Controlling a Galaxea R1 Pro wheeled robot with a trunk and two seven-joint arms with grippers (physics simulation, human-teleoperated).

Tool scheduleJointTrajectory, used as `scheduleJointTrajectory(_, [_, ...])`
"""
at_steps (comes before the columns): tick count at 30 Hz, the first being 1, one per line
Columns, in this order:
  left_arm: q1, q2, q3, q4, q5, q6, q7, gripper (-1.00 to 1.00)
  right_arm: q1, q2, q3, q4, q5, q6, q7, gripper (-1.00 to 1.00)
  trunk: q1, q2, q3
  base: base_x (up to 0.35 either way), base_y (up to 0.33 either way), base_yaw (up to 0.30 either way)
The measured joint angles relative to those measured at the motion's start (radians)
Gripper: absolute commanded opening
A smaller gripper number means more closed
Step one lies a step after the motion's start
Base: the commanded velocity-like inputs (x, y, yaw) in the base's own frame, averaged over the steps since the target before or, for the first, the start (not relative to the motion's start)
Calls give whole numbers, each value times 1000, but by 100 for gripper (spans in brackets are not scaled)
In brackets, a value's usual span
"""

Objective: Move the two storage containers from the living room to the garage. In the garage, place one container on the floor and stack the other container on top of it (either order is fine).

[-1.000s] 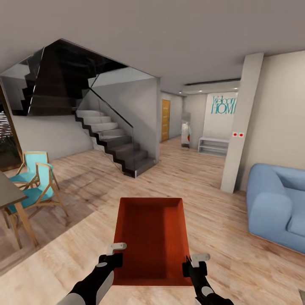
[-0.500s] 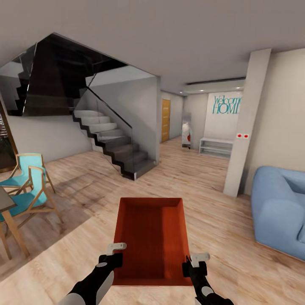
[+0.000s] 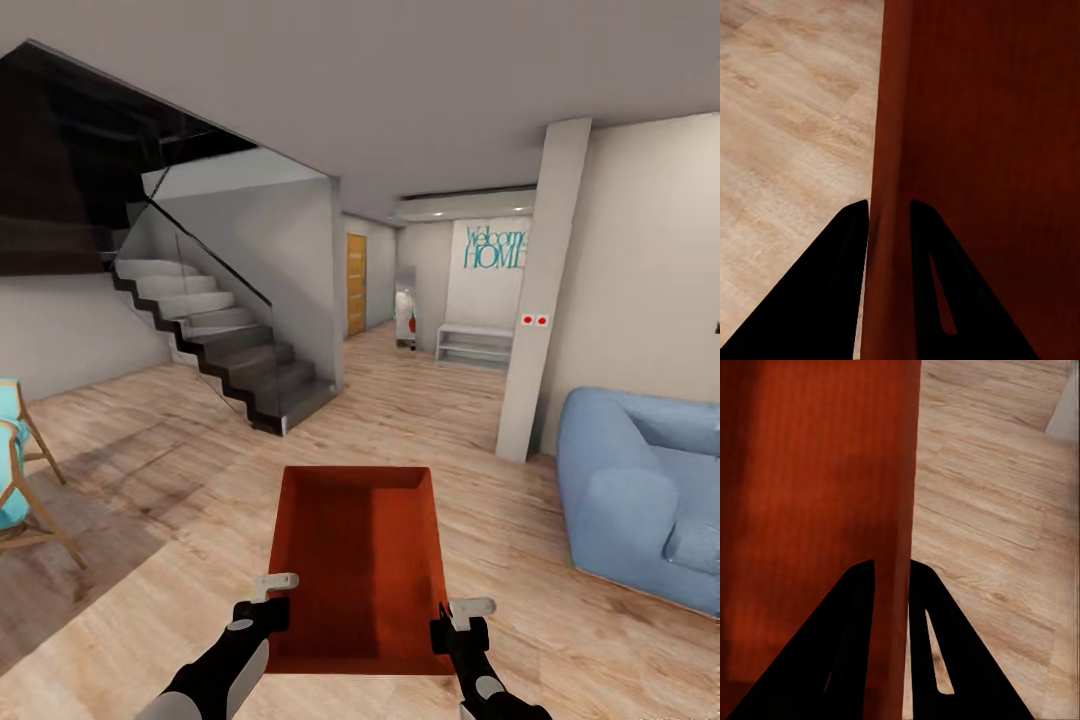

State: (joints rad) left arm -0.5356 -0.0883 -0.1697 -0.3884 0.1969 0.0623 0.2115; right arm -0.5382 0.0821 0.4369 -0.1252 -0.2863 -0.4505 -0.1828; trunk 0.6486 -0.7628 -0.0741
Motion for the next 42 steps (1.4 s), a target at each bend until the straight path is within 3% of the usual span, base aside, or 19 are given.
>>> scheduleJointTrajectory(7, [0,-1,1,0,-2,0,1,-100,0,-1,-1,0,0,-1,1,-100,0,0,0,321,0,-208])
scheduleJointTrajectory(34, [0,0,0,-2,-1,0,0,-100,0,0,-2,1,2,-2,0,-100,0,0,0,321,0,-5])
scheduleJointTrajectory(42, [0,0,0,-2,0,0,0,-100,0,0,-1,0,0,-2,0,-100,0,0,0,321,0,-208])
